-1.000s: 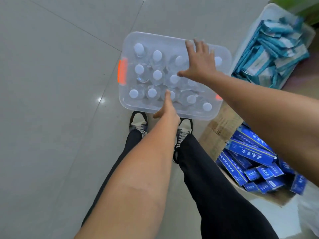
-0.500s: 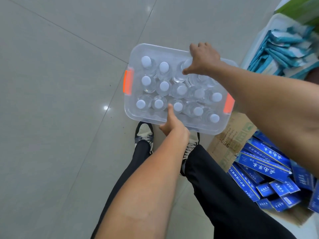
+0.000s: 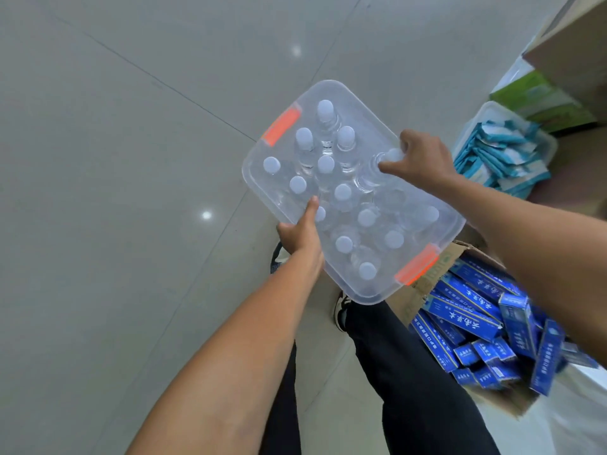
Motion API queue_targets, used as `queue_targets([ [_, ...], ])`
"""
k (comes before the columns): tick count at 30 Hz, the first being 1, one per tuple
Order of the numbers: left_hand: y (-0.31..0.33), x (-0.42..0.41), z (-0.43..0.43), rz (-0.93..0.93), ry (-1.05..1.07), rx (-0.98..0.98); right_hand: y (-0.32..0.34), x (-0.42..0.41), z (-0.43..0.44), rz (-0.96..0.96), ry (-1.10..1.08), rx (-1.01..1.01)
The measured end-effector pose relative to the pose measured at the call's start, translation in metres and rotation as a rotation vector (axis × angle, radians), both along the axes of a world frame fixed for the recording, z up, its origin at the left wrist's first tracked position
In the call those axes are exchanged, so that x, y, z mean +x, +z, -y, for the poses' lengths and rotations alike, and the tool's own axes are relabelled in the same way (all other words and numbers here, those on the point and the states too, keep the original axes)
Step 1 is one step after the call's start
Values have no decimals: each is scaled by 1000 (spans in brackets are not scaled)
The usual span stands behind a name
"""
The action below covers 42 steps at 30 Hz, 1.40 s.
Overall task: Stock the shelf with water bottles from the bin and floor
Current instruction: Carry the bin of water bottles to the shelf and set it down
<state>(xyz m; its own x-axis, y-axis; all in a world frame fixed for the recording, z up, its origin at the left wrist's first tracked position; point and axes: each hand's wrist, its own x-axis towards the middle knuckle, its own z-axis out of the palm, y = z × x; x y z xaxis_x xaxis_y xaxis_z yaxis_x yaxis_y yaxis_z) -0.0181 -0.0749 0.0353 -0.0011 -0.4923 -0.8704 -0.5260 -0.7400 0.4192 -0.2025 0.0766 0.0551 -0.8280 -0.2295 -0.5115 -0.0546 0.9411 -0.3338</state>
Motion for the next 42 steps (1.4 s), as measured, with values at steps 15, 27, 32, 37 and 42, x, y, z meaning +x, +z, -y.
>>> queue_targets([
  [15, 427, 1, 173, 39, -521, -479, 411, 35, 102, 52, -85, -279],
  [27, 575, 125, 240, 104, -174, -740, 542, 73, 230, -20, 274, -404],
  [32, 590, 174, 234, 160, 65, -764, 552, 89, 286, 34, 492, -396],
  [37, 602, 213, 214, 255, 314, -770, 562, 110, 338, 71, 774, -404],
  [42, 606, 247, 173, 324, 601, -749, 581, 147, 378, 83, 1048, -418],
])
